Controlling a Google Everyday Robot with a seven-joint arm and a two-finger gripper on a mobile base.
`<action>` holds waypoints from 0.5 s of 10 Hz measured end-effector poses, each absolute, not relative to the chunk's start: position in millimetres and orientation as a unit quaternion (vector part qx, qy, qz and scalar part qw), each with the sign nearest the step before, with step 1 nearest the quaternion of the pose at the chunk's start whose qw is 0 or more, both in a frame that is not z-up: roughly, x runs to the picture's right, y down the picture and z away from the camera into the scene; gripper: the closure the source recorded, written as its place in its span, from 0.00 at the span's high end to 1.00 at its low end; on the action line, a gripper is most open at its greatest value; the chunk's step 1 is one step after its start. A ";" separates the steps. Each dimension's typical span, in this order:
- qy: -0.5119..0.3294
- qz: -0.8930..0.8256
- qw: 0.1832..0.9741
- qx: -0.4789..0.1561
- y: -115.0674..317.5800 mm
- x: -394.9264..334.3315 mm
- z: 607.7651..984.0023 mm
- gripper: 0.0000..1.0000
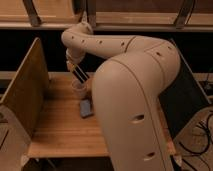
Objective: Place the eraser in the ceramic cup
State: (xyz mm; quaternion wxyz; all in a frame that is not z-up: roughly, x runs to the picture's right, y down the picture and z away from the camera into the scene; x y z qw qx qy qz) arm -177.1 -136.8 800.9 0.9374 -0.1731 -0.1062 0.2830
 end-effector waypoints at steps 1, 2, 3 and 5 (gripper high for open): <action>-0.121 0.276 0.937 -0.176 -135.8 -181.7 801.0 0.00; -0.146 0.271 0.934 -0.182 -135.0 -187.1 800.4 0.00; -0.157 0.270 0.932 -0.184 -135.2 -187.0 800.5 0.00; -0.161 0.269 0.931 -0.185 -135.2 -189.2 799.9 0.00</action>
